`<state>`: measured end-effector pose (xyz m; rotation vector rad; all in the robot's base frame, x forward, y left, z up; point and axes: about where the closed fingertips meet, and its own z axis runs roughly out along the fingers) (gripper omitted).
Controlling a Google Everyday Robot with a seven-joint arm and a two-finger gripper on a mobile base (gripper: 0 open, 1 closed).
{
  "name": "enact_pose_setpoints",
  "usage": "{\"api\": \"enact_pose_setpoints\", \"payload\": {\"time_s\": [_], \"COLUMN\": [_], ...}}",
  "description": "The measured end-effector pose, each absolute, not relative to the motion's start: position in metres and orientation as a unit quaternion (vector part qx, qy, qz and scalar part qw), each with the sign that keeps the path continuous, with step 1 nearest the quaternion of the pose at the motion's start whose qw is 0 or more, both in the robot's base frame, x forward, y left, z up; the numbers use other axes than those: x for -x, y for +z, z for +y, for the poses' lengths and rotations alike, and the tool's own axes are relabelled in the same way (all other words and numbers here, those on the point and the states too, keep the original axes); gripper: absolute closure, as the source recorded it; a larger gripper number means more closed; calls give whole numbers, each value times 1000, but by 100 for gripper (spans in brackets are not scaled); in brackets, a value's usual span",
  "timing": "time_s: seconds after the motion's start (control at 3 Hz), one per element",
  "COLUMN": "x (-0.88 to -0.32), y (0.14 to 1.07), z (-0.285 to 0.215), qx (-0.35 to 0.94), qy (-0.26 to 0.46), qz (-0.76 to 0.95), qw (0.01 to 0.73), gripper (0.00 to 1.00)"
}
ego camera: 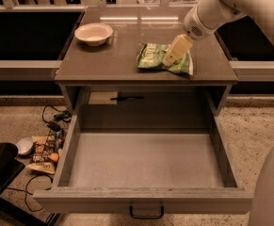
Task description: Pick green jalapeno chip bag from top drawer and place on counter
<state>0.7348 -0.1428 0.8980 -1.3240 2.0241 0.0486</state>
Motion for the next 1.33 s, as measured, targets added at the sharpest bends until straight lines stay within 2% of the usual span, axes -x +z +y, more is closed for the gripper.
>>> {"api": "enact_pose_setpoints", "payload": {"time_s": [0.33, 0.67, 1.0, 1.33], "x": [-739, -739, -712, -671], "y": [912, 949, 988, 994], "z": [-152, -199, -265, -309], "qx": [506, 469, 421, 375], "qy": [9, -27, -68, -84], "qz": [787, 802, 814, 823], "qw": [353, 368, 395, 419], "gripper": [0, 0, 0, 0]}}
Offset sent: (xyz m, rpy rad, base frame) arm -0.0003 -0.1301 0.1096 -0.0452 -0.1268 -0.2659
